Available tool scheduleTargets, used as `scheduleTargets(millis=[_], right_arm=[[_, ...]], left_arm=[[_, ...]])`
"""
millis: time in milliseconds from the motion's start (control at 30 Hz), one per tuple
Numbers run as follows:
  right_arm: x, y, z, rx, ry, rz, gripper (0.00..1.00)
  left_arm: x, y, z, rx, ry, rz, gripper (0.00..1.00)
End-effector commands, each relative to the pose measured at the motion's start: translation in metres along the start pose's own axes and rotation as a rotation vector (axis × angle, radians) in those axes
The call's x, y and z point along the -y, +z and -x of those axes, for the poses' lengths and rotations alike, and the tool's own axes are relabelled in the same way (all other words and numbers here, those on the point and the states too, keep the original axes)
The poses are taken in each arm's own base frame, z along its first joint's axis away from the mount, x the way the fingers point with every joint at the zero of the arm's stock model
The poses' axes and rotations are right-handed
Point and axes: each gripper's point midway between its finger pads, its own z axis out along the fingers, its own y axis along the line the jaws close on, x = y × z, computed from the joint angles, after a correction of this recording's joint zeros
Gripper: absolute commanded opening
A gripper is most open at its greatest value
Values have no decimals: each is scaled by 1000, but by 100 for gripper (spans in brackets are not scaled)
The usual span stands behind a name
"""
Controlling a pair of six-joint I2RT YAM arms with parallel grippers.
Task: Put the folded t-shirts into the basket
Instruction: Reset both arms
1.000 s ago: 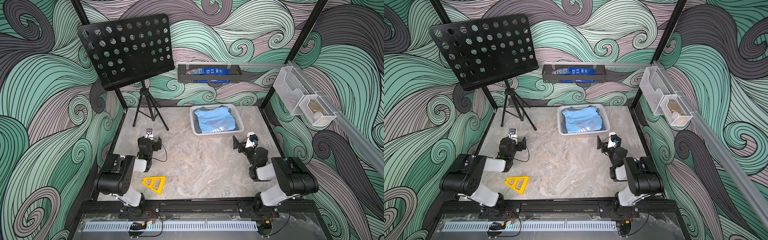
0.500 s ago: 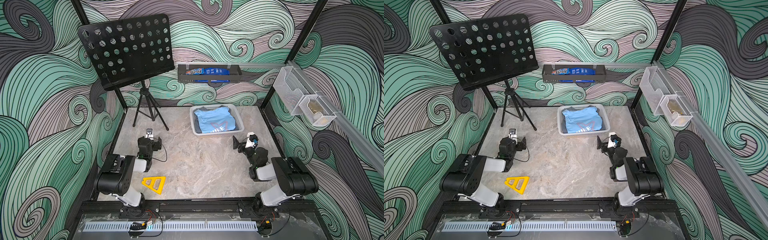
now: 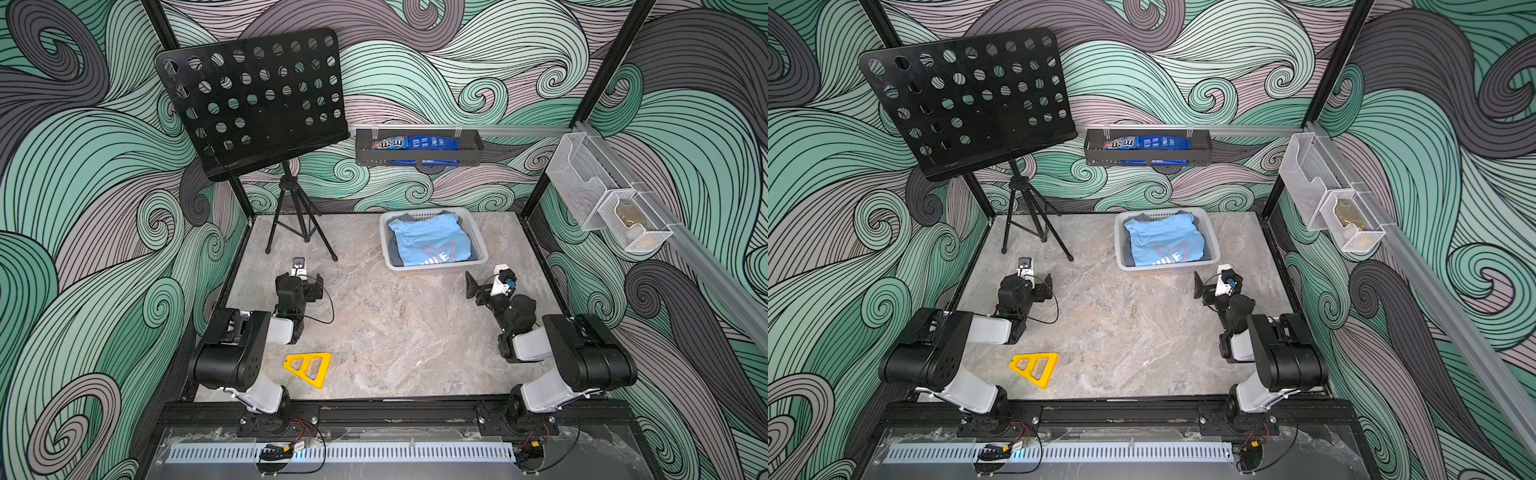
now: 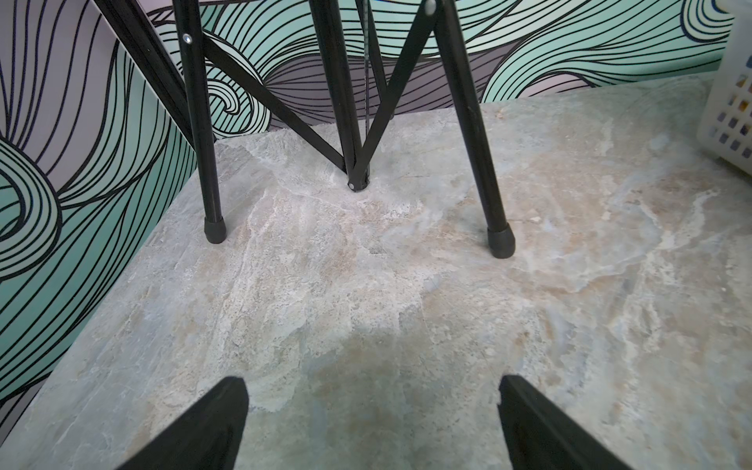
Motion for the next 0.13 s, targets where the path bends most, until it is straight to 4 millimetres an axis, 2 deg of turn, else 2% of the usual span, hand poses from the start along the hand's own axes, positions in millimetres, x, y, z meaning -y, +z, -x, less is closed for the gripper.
scheduleTargets(millis=[0,100], right_arm=[[-2,2,3,11,4,7,99],[-2,2,3,11,4,7,99]], left_arm=[[-3,2,7,24,-16,10,99],[-3,3,7,21,-16,9,99]])
